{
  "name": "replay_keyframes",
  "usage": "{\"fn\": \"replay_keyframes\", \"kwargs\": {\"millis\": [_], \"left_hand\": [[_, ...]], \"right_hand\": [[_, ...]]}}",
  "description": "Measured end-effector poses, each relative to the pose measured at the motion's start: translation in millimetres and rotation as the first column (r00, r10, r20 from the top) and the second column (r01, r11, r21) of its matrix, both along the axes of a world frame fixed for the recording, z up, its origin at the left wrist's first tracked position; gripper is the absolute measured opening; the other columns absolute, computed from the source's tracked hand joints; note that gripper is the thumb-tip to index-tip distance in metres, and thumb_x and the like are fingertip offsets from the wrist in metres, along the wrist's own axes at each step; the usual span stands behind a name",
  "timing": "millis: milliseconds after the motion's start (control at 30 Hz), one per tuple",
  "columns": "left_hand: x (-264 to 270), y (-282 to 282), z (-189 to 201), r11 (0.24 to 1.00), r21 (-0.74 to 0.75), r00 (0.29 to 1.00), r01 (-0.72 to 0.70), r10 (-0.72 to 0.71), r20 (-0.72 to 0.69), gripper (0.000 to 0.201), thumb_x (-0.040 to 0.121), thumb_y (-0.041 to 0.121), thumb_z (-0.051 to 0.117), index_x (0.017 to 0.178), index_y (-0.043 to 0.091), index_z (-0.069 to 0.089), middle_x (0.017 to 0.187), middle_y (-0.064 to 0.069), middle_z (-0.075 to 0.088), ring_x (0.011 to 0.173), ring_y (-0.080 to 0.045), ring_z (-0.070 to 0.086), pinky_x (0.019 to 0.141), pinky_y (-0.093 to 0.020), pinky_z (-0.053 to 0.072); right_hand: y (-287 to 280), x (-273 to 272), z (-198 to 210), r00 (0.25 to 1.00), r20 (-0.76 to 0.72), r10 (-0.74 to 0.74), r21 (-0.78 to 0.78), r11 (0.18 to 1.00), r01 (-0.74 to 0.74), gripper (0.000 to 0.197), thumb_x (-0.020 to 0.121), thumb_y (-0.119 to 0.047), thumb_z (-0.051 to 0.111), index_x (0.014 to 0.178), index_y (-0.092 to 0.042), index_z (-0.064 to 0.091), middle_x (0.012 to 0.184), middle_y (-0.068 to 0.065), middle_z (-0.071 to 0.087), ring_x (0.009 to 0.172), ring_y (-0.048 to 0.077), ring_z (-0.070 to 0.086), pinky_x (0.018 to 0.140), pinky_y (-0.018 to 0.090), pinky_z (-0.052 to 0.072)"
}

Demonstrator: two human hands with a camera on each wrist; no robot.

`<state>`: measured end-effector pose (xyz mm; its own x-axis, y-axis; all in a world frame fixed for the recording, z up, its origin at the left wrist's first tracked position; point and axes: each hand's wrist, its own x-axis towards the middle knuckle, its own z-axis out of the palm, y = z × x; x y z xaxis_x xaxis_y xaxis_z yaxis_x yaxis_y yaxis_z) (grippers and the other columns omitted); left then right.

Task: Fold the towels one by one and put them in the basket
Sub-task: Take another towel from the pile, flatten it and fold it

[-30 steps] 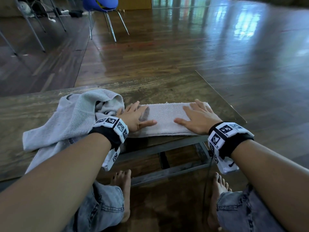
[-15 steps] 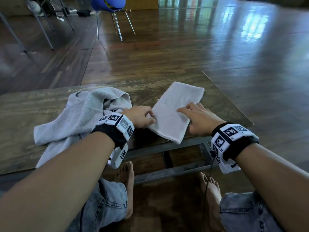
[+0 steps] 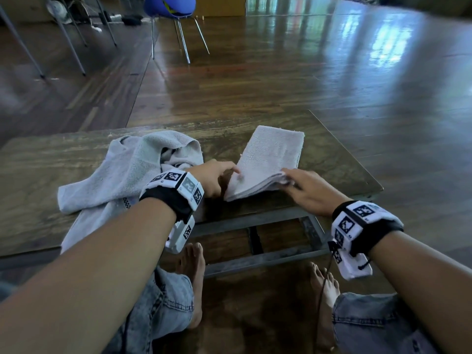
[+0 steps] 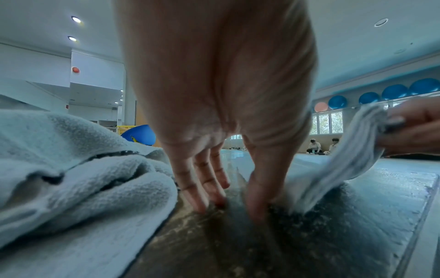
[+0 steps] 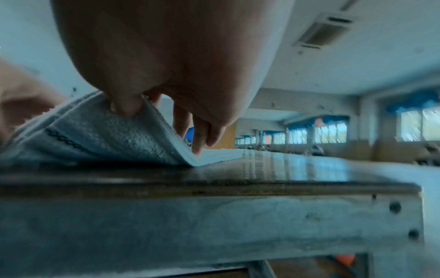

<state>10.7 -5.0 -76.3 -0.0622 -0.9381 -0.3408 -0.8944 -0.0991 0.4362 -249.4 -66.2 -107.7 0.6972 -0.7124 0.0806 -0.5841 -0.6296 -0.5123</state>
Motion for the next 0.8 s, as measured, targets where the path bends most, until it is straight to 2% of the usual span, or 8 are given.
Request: {"fn": "replay_keyframes", "kwargs": {"millis": [100,167,233,300,400,467,667,800], "left_hand": [[0.8,0.2,-1.8,0.997,-0.080,0.996,0.014,-0.021,-0.087,0.047,0.079,0.015,0.080,0.123,0.020,0.063,0.107,-0.005,0.067,0.098,-0.024,0.064,0.095,-0.042,0.051],[-0.9,-1.6,2.5,0.978,-0.173,0.959,-0.116,0.065,-0.277,0.027,0.084,0.033,0.076,0.101,0.011,0.073,0.095,-0.007,0.073,0.089,-0.023,0.067,0.089,-0.039,0.054],[-1.2,-7.5,6.7,0.945,-0.172,0.872,-0.277,0.172,-0.458,0.033,0.084,0.043,0.073,0.087,0.010,0.077,0.081,-0.008,0.073,0.071,-0.019,0.065,0.070,-0.030,0.054],[-1.9,-12.0,7.3,0.944,-0.098,0.857,-0.314,0.237,-0.458,0.036,0.085,0.046,0.070,0.081,0.011,0.075,0.071,-0.004,0.070,0.064,-0.018,0.061,0.058,-0.027,0.051],[-3.0,-16.5,-3.1,0.979,0.057,0.958,-0.197,0.204,-0.200,0.049,0.088,0.046,0.068,0.090,-0.002,0.073,0.084,-0.019,0.073,0.071,-0.030,0.067,0.067,-0.037,0.054],[-2.0,-20.5,-8.1,0.981,0.094,0.971,-0.168,0.181,-0.157,0.050,0.086,0.047,0.069,0.091,-0.002,0.073,0.084,-0.021,0.073,0.065,-0.027,0.066,0.063,-0.033,0.050],[-7.7,-46.0,-4.9,0.959,-0.183,0.952,-0.217,0.165,-0.259,0.047,0.091,0.046,0.063,0.067,0.007,0.054,0.064,-0.007,0.053,0.052,-0.018,0.049,0.055,-0.030,0.042],[-14.0,-61.1,-16.8,0.951,-0.208,0.964,-0.228,0.191,-0.184,0.048,0.095,0.043,0.059,0.062,0.013,0.041,0.060,-0.004,0.045,0.054,-0.018,0.043,0.058,-0.030,0.035]], "right_hand": [[-7.4,0.4,14.1,0.950,0.268,-0.162,0.117,0.984,0.135,0.019,0.100,-0.031,0.056,0.102,-0.016,0.068,0.095,0.005,0.073,0.087,0.019,0.066,0.077,0.036,0.051],[-11.2,0.1,24.9,0.878,0.434,-0.201,0.213,0.970,0.117,0.017,0.100,-0.030,0.058,0.101,-0.020,0.071,0.097,0.002,0.075,0.089,0.016,0.070,0.075,0.032,0.056],[-15.2,-1.4,32.7,0.808,0.513,-0.288,0.333,0.935,0.122,0.014,0.099,-0.030,0.060,0.103,-0.023,0.071,0.092,-0.003,0.076,0.085,0.011,0.074,0.066,0.027,0.060],[-19.5,-3.3,32.2,0.822,0.409,-0.397,0.453,0.870,0.195,0.018,0.097,-0.030,0.063,0.101,-0.014,0.070,0.083,-0.001,0.075,0.069,0.015,0.073,0.053,0.027,0.056],[-20.5,-5.8,20.2,0.895,0.072,-0.440,0.606,0.732,0.312,0.021,0.095,-0.025,0.067,0.088,-0.006,0.068,0.074,0.009,0.073,0.058,0.018,0.068,0.046,0.027,0.053],[-22.3,-6.7,13.1,0.899,-0.030,-0.437,0.607,0.706,0.364,0.021,0.095,-0.022,0.067,0.082,-0.005,0.066,0.073,0.010,0.071,0.055,0.016,0.064,0.045,0.024,0.050],[-45.4,-2.6,10.3,0.859,0.063,-0.508,0.446,0.784,0.431,0.020,0.099,-0.028,0.060,0.097,-0.009,0.063,0.076,0.002,0.068,0.057,0.012,0.063,0.051,0.026,0.047],[-61.9,2.5,1.3,0.838,0.071,-0.540,0.419,0.779,0.467,0.018,0.100,-0.032,0.057,0.101,-0.014,0.059,0.079,0.002,0.068,0.056,0.013,0.063,0.048,0.027,0.046]]}}
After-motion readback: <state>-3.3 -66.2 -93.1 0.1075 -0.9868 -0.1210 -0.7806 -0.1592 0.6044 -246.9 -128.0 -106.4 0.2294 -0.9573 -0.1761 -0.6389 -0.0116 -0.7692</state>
